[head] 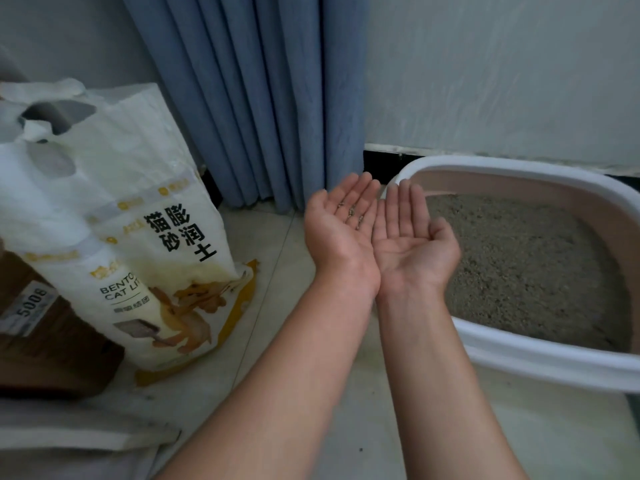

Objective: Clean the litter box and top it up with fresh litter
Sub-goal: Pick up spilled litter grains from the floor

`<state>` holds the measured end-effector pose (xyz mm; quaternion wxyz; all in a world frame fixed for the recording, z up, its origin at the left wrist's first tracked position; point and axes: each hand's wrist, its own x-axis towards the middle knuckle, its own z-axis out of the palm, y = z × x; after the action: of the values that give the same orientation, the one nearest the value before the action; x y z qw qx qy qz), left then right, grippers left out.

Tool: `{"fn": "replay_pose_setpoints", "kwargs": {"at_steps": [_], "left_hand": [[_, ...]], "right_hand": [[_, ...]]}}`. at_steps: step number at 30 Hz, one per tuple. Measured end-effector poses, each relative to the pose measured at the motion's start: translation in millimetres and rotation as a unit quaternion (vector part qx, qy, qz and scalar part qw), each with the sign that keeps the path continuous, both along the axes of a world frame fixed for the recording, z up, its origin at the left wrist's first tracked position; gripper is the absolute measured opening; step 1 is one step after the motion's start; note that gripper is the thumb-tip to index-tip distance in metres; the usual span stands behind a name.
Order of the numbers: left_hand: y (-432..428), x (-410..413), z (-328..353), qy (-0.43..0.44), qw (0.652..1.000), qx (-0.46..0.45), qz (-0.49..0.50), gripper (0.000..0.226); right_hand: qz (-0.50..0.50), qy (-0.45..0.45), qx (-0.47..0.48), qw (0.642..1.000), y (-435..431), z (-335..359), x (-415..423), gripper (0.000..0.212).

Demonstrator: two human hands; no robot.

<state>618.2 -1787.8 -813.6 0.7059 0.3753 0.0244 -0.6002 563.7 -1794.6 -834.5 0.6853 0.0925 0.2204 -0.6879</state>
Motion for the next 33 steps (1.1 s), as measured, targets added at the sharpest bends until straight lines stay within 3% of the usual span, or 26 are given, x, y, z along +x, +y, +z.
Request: {"fn": "replay_pose_setpoints", "kwargs": {"at_steps": [7,23,33], "left_hand": [[24.5,2.1,58.0,0.004,0.999,-0.036,0.03,0.041],[46.3,-54.8,356.9,0.041,0.996,-0.075,0.003,0.039],[57.6,-95.0,484.6,0.048,0.995,-0.068,-0.05,0.04]], "right_hand": [[0.028,-0.028,-0.034,0.999,22.1,60.8,2.3,0.05],[-0.009,-0.032,-0.04,0.999,50.5,365.3,-61.1,0.048],[-0.045,-0.048,-0.035,0.997,65.3,488.4,-102.5,0.047]]}}
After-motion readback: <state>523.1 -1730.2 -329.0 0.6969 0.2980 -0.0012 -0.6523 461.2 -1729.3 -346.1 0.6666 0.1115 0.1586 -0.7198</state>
